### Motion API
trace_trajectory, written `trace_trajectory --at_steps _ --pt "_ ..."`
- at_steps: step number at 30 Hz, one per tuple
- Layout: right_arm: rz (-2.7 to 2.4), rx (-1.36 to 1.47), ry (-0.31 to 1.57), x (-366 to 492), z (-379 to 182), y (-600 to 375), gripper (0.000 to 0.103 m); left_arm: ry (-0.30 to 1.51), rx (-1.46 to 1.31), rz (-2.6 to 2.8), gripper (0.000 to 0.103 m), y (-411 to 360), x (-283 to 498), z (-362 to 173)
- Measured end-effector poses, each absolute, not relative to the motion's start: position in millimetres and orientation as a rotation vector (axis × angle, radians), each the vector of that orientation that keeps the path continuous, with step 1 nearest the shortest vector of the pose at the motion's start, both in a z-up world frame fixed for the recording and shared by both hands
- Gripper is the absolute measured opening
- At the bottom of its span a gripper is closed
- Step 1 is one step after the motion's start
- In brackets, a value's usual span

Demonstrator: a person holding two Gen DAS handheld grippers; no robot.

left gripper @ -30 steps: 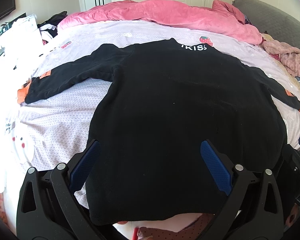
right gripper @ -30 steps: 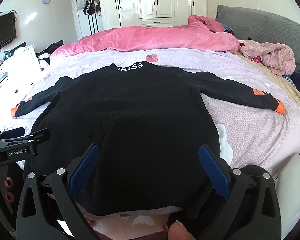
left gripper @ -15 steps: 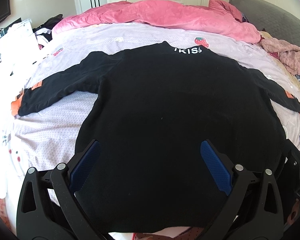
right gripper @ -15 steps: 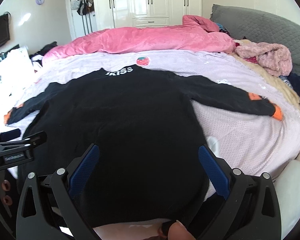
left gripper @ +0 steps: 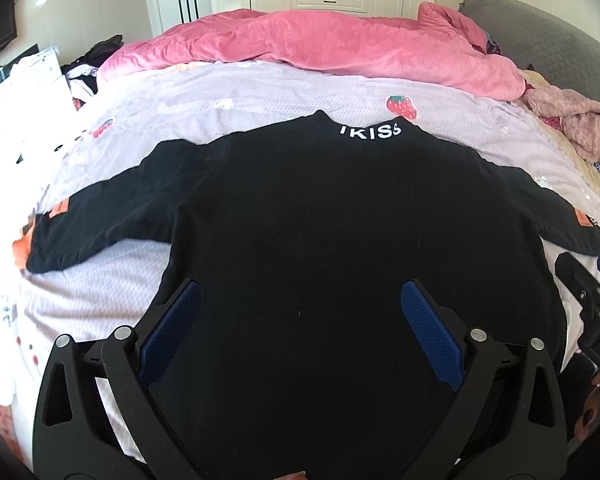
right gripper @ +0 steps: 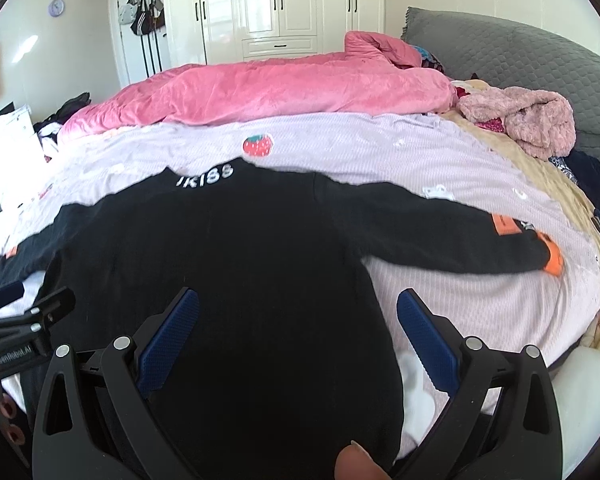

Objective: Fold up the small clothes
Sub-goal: 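Move the right tool to the black sock with orange cuff and grasp it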

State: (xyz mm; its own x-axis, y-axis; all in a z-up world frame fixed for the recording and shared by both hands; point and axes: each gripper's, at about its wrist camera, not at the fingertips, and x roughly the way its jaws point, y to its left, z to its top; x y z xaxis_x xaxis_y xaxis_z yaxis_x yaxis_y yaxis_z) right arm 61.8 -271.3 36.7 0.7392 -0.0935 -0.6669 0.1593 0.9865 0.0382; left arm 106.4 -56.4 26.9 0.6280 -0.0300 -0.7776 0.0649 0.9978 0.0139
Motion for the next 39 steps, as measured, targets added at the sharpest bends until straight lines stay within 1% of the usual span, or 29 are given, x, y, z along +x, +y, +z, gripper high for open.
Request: trace_trajectory --at_steps 13,26,39 --pt "-0.223 0.166 0.696 104.0 47.5 -295.1 0.099 0.911 0.008 -0.054 0.094 -70.9 151.1 26.8" --pt "-0.363 0.273 0.677 148.9 51.8 -353.3 0.099 0.905 0.003 -0.088 0.094 -95.4 187.6 28.2" --pt "-0.470 0.361 0.706 150.1 20.3 -409.6 0.099 0.921 0.036 -0.105 0.094 -122.9 216.3 15.6"
